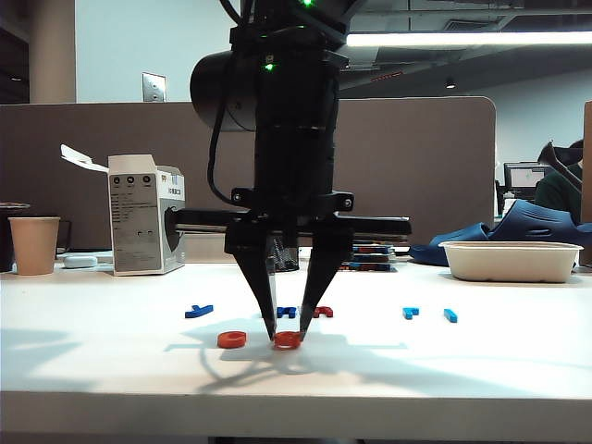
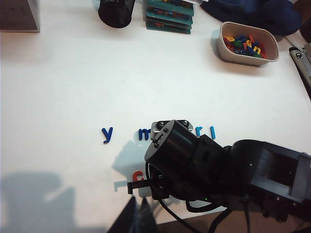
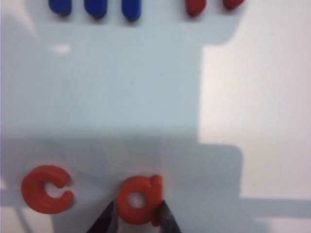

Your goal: Select the appropriate letters from the row of letter magnets placed on the table to arrange into the word "car".

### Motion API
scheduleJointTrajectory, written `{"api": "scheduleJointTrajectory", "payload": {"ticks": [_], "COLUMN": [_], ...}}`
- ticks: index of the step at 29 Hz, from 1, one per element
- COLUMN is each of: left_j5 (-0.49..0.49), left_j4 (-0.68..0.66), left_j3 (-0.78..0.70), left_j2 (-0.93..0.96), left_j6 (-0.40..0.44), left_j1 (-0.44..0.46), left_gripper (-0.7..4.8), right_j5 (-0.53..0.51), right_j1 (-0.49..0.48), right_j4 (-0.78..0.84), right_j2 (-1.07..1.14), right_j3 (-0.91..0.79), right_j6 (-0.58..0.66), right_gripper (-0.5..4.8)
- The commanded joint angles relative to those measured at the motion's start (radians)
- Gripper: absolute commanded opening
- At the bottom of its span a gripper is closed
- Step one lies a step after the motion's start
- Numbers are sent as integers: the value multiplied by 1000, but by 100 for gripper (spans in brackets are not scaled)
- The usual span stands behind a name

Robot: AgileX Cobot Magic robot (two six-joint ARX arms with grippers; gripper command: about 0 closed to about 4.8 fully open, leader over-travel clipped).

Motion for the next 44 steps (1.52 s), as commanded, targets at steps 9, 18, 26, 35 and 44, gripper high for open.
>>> {"api": "scheduleJointTrajectory", "payload": {"ticks": [9, 18, 26, 35, 44], "left_j5": [0, 0, 0, 0, 0], "left_j4": [13, 13, 13, 13, 13], "left_j3": [2, 2, 2, 2, 2], "left_j2": [-3, -3, -3, -3, -3], "left_j6": [1, 1, 1, 1, 1], "left_j1": [0, 0, 0, 0, 0], "left_gripper": [-5, -5, -5, -5, -5], "right_j5": [4, -2, -16, -11, 40], "right_j1": [-1, -16, -37, -70, -140], "right_j4": [0, -1, -3, -11, -67], "right_j2": [-7, -10, -15, -15, -37], "right_j3": [2, 3, 18, 59, 60], "right_j6": [4, -3, -33, -90, -167], "right_gripper": [135, 162, 162, 162, 162]}}
